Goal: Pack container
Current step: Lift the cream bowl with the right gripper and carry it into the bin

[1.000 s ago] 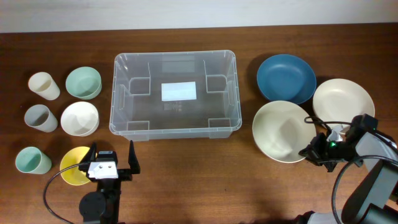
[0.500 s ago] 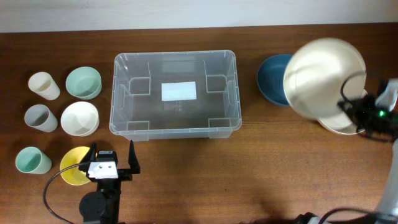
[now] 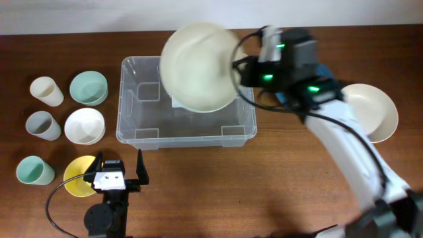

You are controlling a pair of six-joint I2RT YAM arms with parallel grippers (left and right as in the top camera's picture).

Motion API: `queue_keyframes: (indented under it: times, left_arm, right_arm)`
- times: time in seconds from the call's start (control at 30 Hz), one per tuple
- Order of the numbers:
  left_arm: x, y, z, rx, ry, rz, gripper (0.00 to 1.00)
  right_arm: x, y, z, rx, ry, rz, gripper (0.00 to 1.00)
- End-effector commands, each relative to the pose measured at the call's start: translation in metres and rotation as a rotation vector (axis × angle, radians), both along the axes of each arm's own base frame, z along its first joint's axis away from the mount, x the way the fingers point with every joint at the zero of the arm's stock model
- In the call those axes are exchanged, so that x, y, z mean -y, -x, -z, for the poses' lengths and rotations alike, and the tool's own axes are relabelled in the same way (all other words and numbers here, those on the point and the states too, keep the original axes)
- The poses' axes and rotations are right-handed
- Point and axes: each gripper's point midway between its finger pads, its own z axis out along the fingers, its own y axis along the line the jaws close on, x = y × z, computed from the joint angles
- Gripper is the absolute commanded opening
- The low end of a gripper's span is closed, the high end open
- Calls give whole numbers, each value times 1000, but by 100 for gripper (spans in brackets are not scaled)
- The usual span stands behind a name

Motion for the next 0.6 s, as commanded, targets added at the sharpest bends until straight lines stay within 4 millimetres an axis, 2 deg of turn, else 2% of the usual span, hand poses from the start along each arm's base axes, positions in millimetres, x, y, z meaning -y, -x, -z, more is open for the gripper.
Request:
queue_keyframes:
  times: [0.0, 0.23, 0.57]
  left_arm:
    - [1, 0, 2, -1, -8, 7, 99]
    - [1, 0, 2, -1, -7, 7, 100]
    - [1, 0, 2, -1, -8, 7, 99]
  right_arm:
    - [-31, -14, 36, -37, 16, -2, 4]
    - [-87, -14, 72, -25, 19, -92, 4]
    - [-93, -18, 119, -83, 86, -67, 5]
